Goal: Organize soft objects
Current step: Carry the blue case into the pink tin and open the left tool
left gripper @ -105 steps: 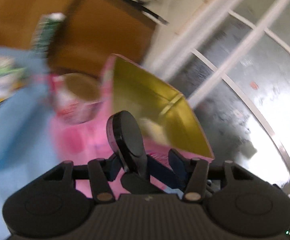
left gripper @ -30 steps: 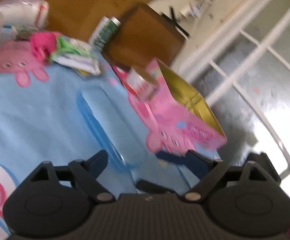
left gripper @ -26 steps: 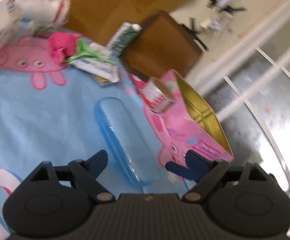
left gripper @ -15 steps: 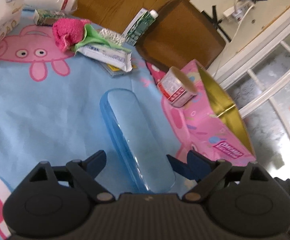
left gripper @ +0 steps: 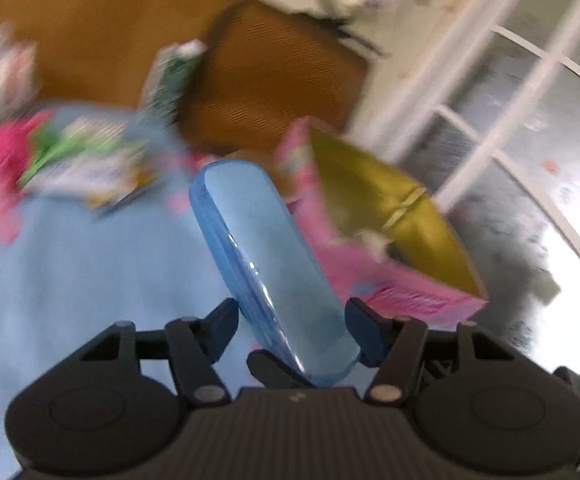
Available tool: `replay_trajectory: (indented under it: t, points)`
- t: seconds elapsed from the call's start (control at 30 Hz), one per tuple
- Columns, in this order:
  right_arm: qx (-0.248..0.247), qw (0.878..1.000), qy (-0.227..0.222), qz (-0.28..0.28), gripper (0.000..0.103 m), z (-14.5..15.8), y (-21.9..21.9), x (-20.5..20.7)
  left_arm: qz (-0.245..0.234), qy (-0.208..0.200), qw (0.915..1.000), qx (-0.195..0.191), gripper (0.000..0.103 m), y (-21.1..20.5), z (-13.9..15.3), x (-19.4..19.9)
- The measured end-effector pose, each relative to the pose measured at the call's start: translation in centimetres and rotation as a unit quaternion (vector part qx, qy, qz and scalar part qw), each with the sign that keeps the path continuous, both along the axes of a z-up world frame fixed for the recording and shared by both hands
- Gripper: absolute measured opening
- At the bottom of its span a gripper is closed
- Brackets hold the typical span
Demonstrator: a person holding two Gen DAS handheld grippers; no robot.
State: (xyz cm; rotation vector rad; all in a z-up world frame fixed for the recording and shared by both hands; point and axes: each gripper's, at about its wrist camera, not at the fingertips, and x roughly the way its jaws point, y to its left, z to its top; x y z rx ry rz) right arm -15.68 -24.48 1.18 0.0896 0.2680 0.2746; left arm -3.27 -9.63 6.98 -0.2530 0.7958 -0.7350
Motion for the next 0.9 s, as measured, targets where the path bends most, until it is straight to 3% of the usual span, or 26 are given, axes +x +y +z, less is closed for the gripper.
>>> replay_trajectory:
  t: [0.2, 0.43, 0.47, 0.7, 0.9]
  points:
    - [0.017, 0.993, -0.04, -0.107, 0.056, 1.3, -6.4, 0.1, -0.076, -0.056, 0.9954, 0.014, 0.06, -9.7, 2.5, 1.5]
    - [0.055, 0.984, -0.01, -0.167, 0.057, 0.1, -12.0, 3.0, -0.101, -0.042, 0.9937, 0.025, 0.06, -17.0, 1.1, 4.0]
    - [0.059, 0.984, -0.002, -0.17, 0.057, -0.1, -12.5, 3.4, -0.1, -0.039, 0.9939, 0.025, 0.065, -17.3, 0.8, 4.2]
    - [0.053, 0.981, -0.009, -0.187, 0.067, -0.4, -12.3, 3.2, -0.084, -0.034, 0.9958, 0.01, 0.065, -14.2, 0.3, 4.2]
    - [0.047, 0.984, -0.043, -0.169, 0.067, 0.4, -10.2, 1.9, -0.05, -0.044, 0.9975, -0.021, 0.069, -4.5, 0.3, 2.9]
